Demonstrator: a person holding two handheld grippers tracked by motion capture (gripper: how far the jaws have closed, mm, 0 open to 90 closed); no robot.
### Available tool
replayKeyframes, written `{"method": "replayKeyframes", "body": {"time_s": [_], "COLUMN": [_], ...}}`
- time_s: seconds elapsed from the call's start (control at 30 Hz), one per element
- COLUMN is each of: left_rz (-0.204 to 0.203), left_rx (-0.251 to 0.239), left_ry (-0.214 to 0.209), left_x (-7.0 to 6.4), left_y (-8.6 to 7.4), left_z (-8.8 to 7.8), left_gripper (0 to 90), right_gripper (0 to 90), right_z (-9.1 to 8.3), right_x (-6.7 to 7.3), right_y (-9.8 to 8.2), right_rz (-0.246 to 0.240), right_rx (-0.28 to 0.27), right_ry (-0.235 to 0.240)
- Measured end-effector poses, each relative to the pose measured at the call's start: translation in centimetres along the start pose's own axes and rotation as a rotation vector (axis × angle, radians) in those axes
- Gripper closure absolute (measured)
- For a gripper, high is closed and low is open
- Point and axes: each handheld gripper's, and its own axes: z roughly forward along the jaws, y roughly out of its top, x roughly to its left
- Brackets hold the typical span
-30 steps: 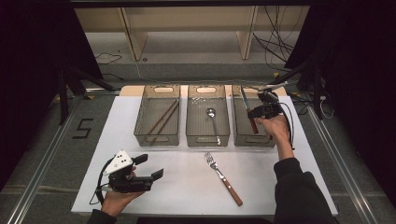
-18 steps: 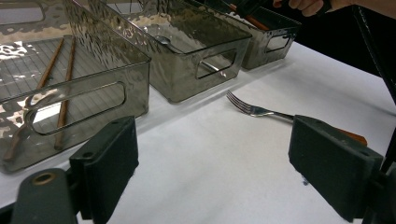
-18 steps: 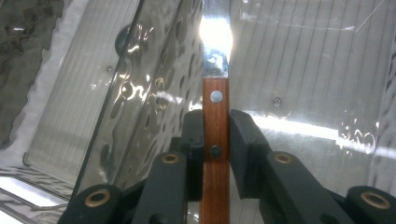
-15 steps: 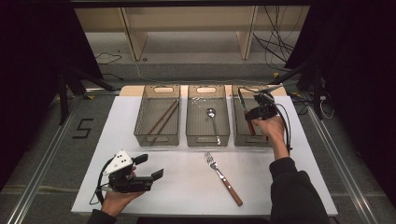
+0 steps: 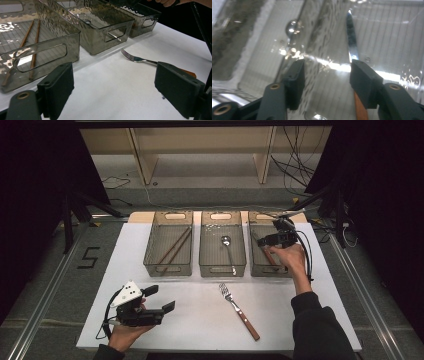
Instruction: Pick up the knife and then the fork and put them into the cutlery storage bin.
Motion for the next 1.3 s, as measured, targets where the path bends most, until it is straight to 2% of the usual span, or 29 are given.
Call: {"method": "replayKeyframes", "body": {"time_s": [0.23, 0.33, 0.57, 0.8, 0.87, 1.0, 1.1, 1.3], "left_rz": [0.0, 0.0, -0.001, -0.004, -0.004, -0.005, -0.004, -0.004], "left_rx": [0.0, 0.001, -0.002, -0.002, -0.003, -0.004, -0.005, -0.004], "left_ry": [0.002, 0.003, 0.005, 0.004, 0.005, 0.004, 0.004, 0.003], "left_x": [0.0, 0.1, 0.0, 0.1, 0.1, 0.0, 0.0, 0.0], "left_y": [0.0, 0.0, 0.0, 0.0, 0.0, 0.0, 0.0, 0.0], "left_z": [-0.1, -0.1, 0.0, -0.2, -0.1, -0.1, -0.1, -0.2], "left_gripper": [15.4, 15.4, 15.4, 15.4, 15.4, 15.4, 15.4, 15.4], "right_gripper": [38.4, 36.2, 32.3, 30.2, 29.9, 29.8, 29.6, 30.0], "right_z": [-1.8, -2.8, -4.8, -6.1, -6.2, -6.3, -6.2, -5.5], "right_x": [1.6, 2.4, 4.6, 6.7, 7.1, 8.1, 9.0, 10.1], "right_y": [-1.0, -1.9, -4.4, -7.5, -8.3, -9.8, -10.4, -11.8], "right_rz": [-0.066, -0.095, -0.149, -0.234, -0.246, -0.276, -0.308, -0.36], "right_rx": [-0.061, -0.091, -0.12, -0.109, -0.095, -0.067, -0.041, 0.032], "right_ry": [0.046, 0.068, 0.127, 0.157, 0.179, 0.192, 0.175, 0.171]}}
